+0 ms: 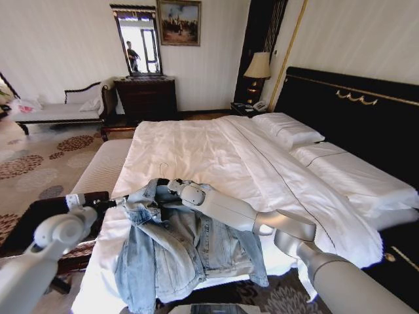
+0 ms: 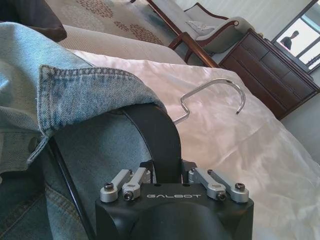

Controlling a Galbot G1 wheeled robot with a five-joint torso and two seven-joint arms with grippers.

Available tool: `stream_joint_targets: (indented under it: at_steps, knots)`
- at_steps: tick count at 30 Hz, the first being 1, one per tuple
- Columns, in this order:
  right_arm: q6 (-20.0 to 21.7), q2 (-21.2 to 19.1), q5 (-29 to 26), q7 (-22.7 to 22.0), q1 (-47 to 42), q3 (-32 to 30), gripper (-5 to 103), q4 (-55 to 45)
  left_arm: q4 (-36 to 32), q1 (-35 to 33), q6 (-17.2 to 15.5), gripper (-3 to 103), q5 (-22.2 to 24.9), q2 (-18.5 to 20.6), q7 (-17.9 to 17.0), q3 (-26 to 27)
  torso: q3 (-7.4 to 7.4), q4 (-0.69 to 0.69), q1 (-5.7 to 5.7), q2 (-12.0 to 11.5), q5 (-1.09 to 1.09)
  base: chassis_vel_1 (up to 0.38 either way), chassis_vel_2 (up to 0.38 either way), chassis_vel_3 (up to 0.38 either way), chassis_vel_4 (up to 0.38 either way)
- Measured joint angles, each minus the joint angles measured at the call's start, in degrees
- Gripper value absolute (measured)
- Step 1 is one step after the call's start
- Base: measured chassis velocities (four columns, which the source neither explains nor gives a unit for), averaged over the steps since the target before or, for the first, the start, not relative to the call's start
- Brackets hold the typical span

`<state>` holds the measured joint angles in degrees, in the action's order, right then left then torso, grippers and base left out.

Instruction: Pick up the clothes from the bed and hang them on the clothes hanger.

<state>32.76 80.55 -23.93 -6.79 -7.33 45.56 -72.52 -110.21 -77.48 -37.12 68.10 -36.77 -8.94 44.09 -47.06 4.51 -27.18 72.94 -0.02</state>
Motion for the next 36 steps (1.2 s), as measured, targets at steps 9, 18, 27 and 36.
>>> stream_joint_targets:
  at_steps: [9, 18, 27, 36]
  knots:
    - [0.2, -0.8, -0.8, -0.4, 0.0, 0.0, 28, -1.2, 9.0, 2.8, -4.1, 100, 14.4, 6.8, 11.4, 1.3, 0.00, -0.01, 0.00, 0.0, 0.00, 0.000, 0.000, 0.000, 0.000]
    - [0.4, -1.5, -2.5, -1.0, 0.0, -0.4, 28, -2.4, 15.4, 6.9, -5.3, 100, 12.4, 12.0, 20.0, -3.9, 0.00, 0.00, 0.00, 0.0, 0.01, 0.000, 0.000, 0.000, 0.000]
    - [-0.4, -2.7, -3.9, 0.0, 0.4, -0.6, 28, -4.3, 18.5, 12.6, -2.4, 100, 2.1, 17.1, 30.8, -15.1, 0.01, 0.00, 0.00, 0.0, 0.01, 0.000, 0.000, 0.000, 0.000]
    - [-1.5, -3.5, -4.3, 1.1, 0.4, 0.1, 28, -5.8, 21.7, 15.9, 1.4, 100, -6.2, 20.4, 38.8, -19.4, 0.01, -0.01, 0.01, 0.0, 0.02, 0.000, 0.000, 0.000, 0.000]
